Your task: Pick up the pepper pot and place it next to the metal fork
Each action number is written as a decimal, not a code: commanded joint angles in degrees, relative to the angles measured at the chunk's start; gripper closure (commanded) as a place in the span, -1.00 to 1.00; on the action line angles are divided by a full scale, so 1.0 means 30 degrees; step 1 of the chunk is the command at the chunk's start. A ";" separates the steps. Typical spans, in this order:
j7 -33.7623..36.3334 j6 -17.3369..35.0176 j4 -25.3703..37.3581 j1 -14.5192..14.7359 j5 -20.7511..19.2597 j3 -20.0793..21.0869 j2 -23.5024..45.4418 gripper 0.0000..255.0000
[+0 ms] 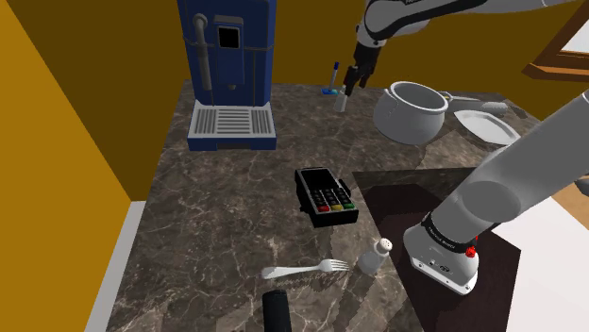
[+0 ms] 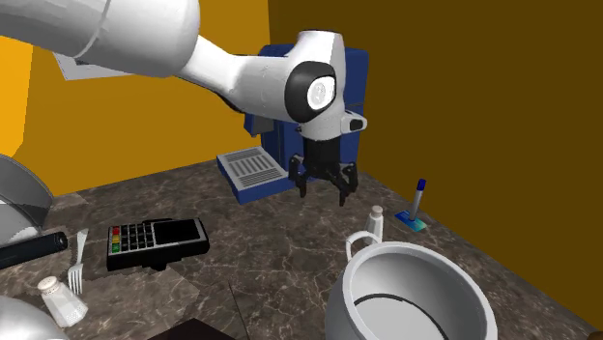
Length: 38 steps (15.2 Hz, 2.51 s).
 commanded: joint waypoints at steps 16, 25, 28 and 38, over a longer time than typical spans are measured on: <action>-0.2317 0.2612 0.6732 -0.1529 0.0985 -0.1160 0.8747 -1.00; -0.2362 0.3163 0.6535 -0.1583 0.1054 -0.1146 0.9103 -1.00; -0.2361 0.3160 0.6536 -0.1582 0.1053 -0.1146 0.9103 1.00; -0.2362 0.2944 0.6628 -0.1573 0.1032 -0.1156 0.8976 1.00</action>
